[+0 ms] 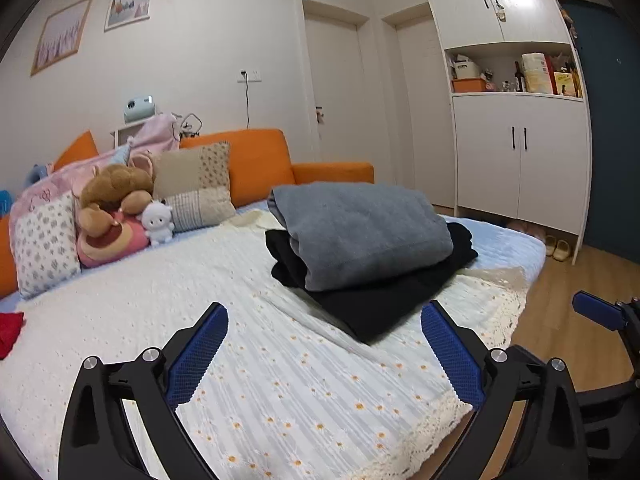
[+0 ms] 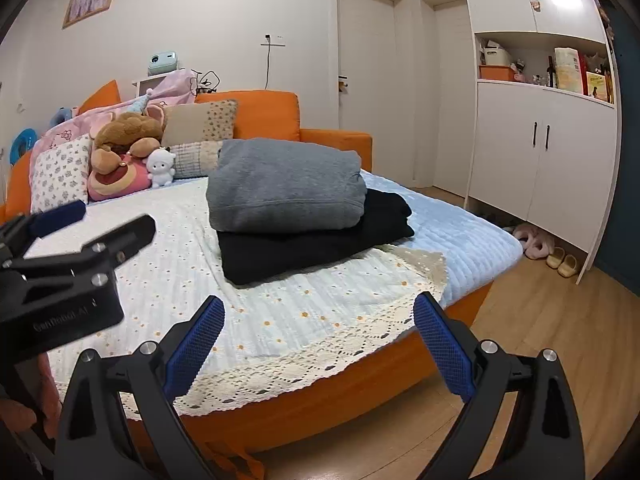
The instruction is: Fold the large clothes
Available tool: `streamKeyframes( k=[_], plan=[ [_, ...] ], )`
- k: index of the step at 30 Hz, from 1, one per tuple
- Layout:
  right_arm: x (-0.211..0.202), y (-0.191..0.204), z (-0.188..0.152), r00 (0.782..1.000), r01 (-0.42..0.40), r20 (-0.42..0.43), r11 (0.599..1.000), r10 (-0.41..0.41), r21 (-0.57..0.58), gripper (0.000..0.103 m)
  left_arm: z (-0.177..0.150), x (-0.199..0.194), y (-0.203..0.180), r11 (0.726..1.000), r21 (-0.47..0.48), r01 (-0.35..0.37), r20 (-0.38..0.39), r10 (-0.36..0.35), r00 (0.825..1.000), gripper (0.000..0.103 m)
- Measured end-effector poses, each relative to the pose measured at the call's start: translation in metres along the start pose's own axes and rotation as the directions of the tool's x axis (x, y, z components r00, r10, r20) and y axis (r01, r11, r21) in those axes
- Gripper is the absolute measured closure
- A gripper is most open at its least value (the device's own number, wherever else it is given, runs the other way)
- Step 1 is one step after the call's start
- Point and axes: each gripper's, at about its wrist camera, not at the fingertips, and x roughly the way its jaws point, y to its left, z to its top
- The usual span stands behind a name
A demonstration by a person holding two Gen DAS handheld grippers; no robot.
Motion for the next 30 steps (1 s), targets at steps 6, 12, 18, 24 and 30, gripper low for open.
streamKeyframes(
  k=[6, 12, 18, 24, 30],
  plan=[
    [0.007, -0.004, -0.001, 1.0, 0.006, -0.005, 1.0, -0.006, 0.001, 0.009, 0.002, 0.003, 0.0, 1.0, -0.006, -0.006, -0.004, 0.006, 1.0, 0.004],
    [0.016, -0.01, 0.003, 1.0, 0.021, -0.002, 1.0, -0.021, 0.004, 0.009, 0.003, 0.009, 0.003, 0.999, -0.048, 0.026, -0.032, -0.027, 0.999, 0.004],
    [0.02, -0.021, 0.011, 0.999, 0.034, 0.013, 0.999, -0.035, 0.025, 0.009, 0.006, 0.011, 0.0, 0.997, -0.069, 0.039, -0.029, -0.041, 0.999, 0.003],
    [0.022, -0.023, 0.012, 0.999, 0.038, 0.015, 0.999, -0.039, 0.023, 0.009, 0.009, 0.01, -0.005, 0.998, -0.061, 0.03, -0.012, -0.031, 0.999, 0.003],
    [0.024, -0.021, 0.013, 0.999, 0.031, 0.016, 0.999, -0.031, 0.018, 0.009, 0.012, 0.011, -0.01, 0.997, -0.063, 0.036, -0.006, -0.036, 0.999, 0.003]
  ],
)
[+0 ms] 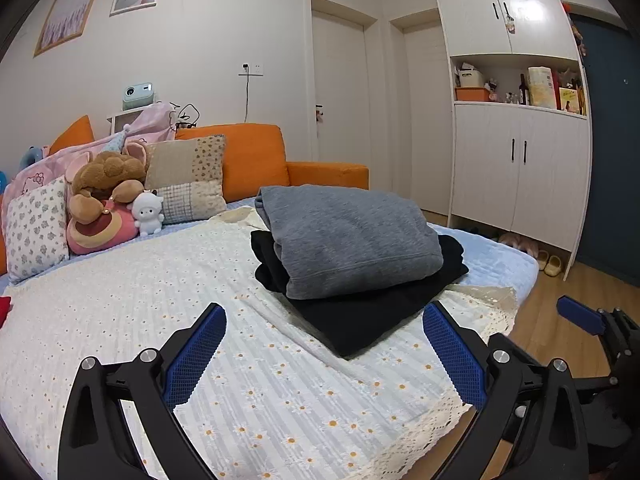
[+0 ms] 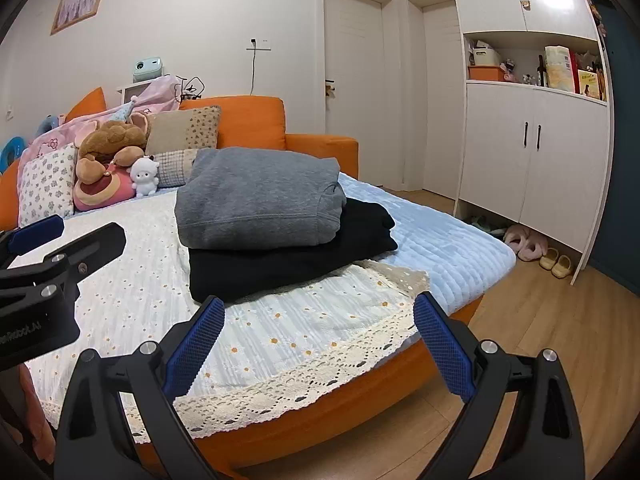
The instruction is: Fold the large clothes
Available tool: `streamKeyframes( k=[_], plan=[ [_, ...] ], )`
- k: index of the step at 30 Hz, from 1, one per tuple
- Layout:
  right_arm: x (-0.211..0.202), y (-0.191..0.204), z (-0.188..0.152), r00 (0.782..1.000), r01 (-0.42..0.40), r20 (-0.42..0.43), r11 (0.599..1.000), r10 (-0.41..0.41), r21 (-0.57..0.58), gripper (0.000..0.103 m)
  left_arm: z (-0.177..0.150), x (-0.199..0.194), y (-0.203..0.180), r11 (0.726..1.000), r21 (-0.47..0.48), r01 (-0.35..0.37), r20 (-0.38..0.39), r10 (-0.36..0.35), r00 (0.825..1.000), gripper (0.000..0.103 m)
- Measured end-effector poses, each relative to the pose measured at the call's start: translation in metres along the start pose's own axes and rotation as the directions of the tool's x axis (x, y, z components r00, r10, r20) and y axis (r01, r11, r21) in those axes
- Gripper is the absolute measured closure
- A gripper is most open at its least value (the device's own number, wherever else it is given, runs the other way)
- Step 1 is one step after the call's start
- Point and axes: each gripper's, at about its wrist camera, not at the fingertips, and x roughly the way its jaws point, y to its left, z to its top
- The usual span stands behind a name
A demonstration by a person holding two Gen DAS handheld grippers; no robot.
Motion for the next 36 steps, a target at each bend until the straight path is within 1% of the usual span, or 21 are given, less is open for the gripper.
streamKeyframes(
  k=[3, 8, 13, 16, 23, 27, 36],
  plan=[
    [0.001, 0.002, 0.001, 1.0, 0.0, 0.002, 1.0, 0.0, -0.01, 0.009, 0.002, 0.0, -0.006, 1.0, 0.012, -0.004, 0.006, 0.004, 1.0, 0.003],
    [0.004, 0.0, 0.002, 1.0, -0.001, 0.003, 1.0, 0.001, 0.008, 0.009, 0.005, 0.0, -0.012, 1.0, 0.012, -0.006, 0.023, 0.005, 1.0, 0.003],
    [0.005, -0.001, 0.001, 1.0, 0.005, 0.006, 1.0, -0.005, 0.008, 0.009, 0.005, 0.004, -0.015, 1.0, 0.013, -0.013, 0.021, 0.013, 1.0, 0.003],
    [0.005, -0.003, 0.002, 1.0, 0.006, 0.009, 1.0, -0.006, 0.01, 0.009, 0.006, 0.006, -0.015, 1.0, 0.003, -0.009, 0.015, 0.009, 1.0, 0.003],
    [0.007, -0.005, 0.002, 1.0, 0.009, 0.019, 1.0, -0.009, 0.004, 0.009, 0.005, 0.01, -0.009, 0.999, -0.005, -0.033, 0.027, 0.033, 0.999, 0.003],
    [0.011, -0.005, 0.003, 1.0, 0.007, 0.024, 1.0, -0.007, 0.002, 0.009, 0.003, 0.009, -0.003, 0.999, -0.025, -0.038, 0.031, 0.039, 0.999, 0.003],
    [0.016, -0.003, 0.003, 0.998, 0.023, 0.051, 1.0, -0.023, -0.007, 0.009, -0.002, 0.009, 0.002, 0.998, -0.042, -0.043, 0.027, 0.044, 0.999, 0.003]
  ],
)
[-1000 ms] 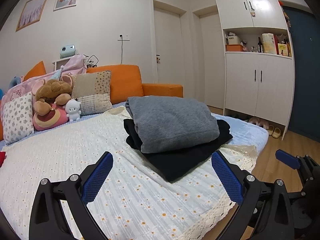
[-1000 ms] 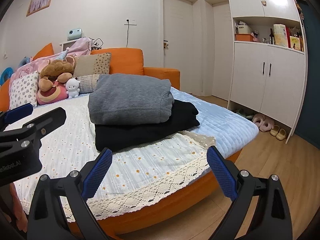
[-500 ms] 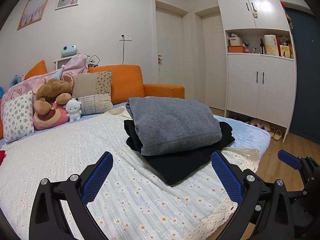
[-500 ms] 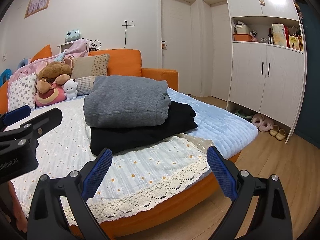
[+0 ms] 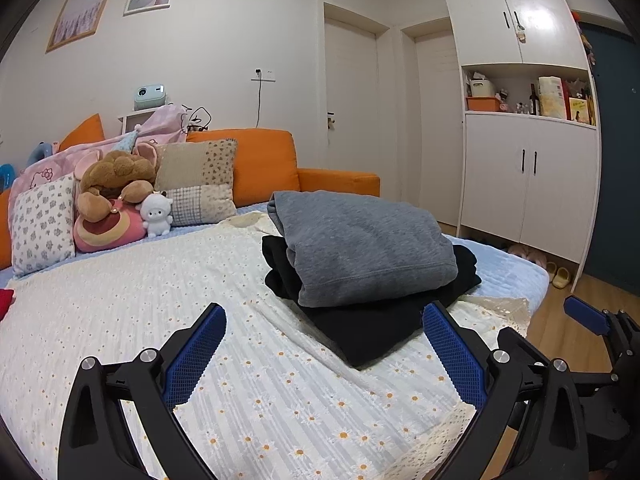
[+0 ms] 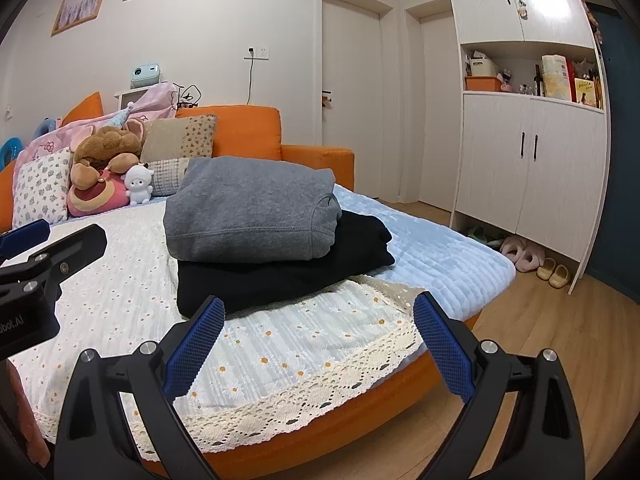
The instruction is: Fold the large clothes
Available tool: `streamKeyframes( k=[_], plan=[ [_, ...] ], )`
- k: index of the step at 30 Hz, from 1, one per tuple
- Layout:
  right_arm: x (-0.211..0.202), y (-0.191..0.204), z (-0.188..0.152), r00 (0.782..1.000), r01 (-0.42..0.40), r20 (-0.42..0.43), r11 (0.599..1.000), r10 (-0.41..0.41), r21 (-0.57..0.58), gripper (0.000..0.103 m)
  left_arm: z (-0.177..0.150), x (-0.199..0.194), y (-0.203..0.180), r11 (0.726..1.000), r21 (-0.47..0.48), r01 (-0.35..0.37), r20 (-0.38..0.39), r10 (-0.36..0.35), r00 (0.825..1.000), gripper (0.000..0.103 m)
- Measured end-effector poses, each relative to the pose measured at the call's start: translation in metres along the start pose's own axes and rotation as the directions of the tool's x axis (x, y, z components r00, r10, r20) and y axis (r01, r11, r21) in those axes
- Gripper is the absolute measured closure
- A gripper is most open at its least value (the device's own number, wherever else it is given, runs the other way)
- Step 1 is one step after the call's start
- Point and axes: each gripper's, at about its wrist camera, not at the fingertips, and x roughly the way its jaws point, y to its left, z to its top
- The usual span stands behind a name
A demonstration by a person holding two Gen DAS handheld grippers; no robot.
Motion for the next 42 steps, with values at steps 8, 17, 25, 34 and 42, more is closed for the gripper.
streamKeyframes(
  k=[8, 17, 25, 34, 42],
  plan=[
    [-0.003, 0.002, 0.0, 1.0, 0.012, 0.015, 1.0, -0.012, 0.0, 0.009, -0.001, -0.005, 0.005, 1.0, -0.01, -0.002, 0.017, 0.002, 1.0, 0.003],
    [-0.005, 0.005, 0.003, 1.0, 0.014, 0.026, 1.0, -0.014, 0.001, 0.009, 0.004, -0.013, 0.005, 1.0, -0.014, 0.007, 0.051, -0.006, 0.999, 0.003],
    [-0.011, 0.003, 0.004, 0.999, 0.03, 0.043, 1.0, -0.03, 0.002, 0.009, 0.005, -0.013, 0.001, 1.0, -0.006, 0.017, 0.043, -0.017, 0.999, 0.003],
    [-0.013, -0.003, 0.002, 0.998, 0.045, 0.045, 0.999, -0.045, 0.018, 0.008, 0.001, -0.003, -0.005, 1.0, 0.023, -0.007, 0.007, 0.007, 1.0, 0.003],
    [-0.013, -0.001, 0.002, 0.998, 0.045, 0.047, 0.999, -0.045, 0.014, 0.008, -0.001, 0.006, -0.001, 1.0, -0.012, 0.007, -0.02, -0.007, 1.0, 0.003]
  ],
)
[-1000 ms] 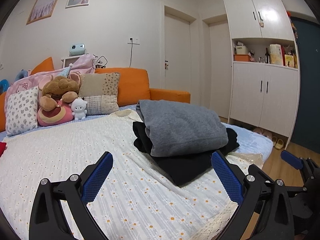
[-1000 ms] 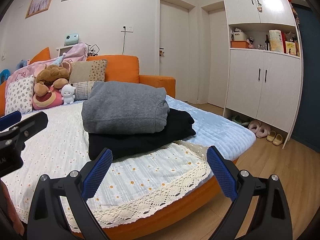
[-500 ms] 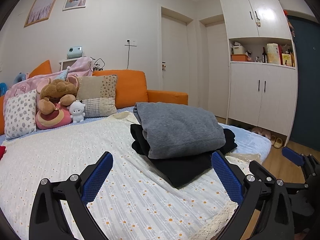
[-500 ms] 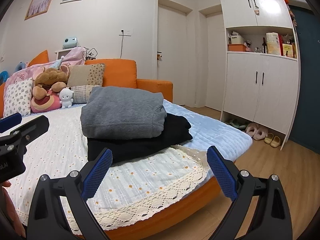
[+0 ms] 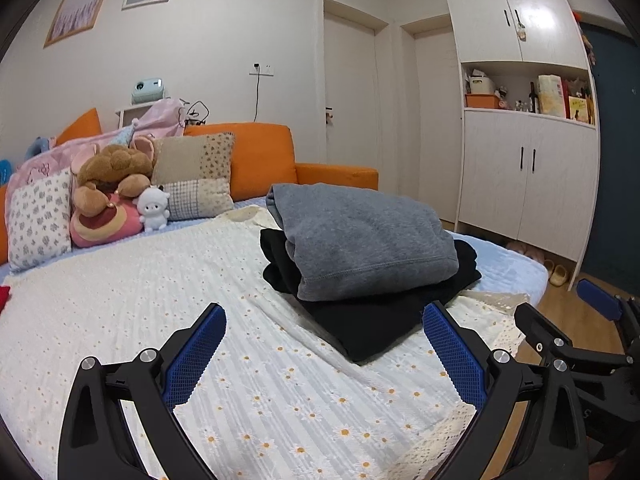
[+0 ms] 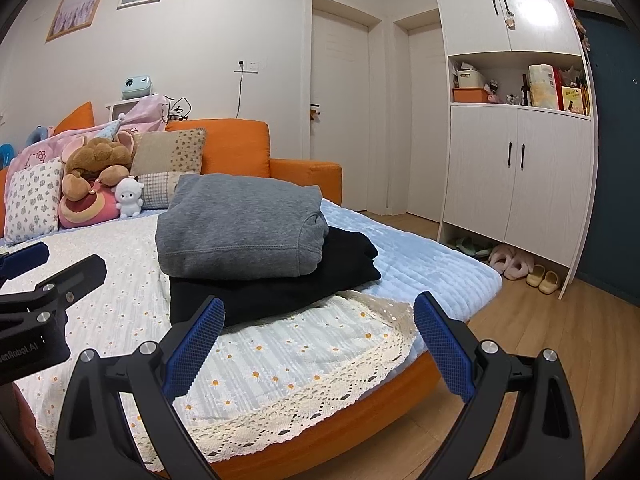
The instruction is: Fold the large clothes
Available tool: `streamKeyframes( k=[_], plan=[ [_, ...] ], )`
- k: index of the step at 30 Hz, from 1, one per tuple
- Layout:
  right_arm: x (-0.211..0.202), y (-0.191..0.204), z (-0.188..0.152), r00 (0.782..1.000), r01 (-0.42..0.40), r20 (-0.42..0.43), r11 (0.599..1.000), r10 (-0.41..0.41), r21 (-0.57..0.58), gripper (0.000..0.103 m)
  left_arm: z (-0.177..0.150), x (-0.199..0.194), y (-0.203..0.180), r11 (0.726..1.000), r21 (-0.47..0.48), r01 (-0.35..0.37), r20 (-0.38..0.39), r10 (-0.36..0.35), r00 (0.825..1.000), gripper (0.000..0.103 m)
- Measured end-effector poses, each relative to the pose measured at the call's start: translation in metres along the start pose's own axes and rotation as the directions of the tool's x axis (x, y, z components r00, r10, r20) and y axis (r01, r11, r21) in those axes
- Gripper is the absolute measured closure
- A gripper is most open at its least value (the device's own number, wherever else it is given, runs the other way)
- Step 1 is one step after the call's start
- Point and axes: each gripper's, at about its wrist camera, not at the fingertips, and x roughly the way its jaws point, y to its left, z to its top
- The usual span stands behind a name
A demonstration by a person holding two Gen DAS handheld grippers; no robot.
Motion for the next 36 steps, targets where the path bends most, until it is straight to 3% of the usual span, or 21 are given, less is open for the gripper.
streamKeyframes(
  k=[8, 18, 24, 30, 36],
  plan=[
    [0.003, 0.001, 0.002, 1.0, 0.001, -0.004, 1.0, -0.001, -0.011, 0.008, 0.001, 0.02, 0.0, 0.999, -0.008, 0.046, -0.081, -0.046, 0.996, 0.003],
    [0.011, 0.004, 0.001, 1.0, 0.01, -0.004, 1.0, -0.01, -0.027, 0.008, 0.008, 0.02, -0.011, 0.998, 0.049, -0.031, -0.012, 0.032, 0.999, 0.003],
    [0.016, 0.005, -0.003, 1.0, 0.014, -0.007, 1.0, -0.014, -0.027, 0.008, 0.008, 0.016, -0.006, 0.997, -0.003, 0.071, 0.003, -0.071, 0.997, 0.003],
    [0.018, 0.005, -0.002, 1.0, 0.01, -0.006, 1.0, -0.01, -0.028, 0.008, 0.003, 0.017, -0.017, 0.997, 0.054, 0.059, 0.005, -0.059, 0.998, 0.003],
    [0.018, 0.004, -0.003, 1.0, 0.005, -0.009, 1.0, -0.005, -0.016, 0.008, 0.001, 0.018, -0.017, 0.998, 0.043, 0.052, -0.002, -0.052, 0.999, 0.003]
  ],
)
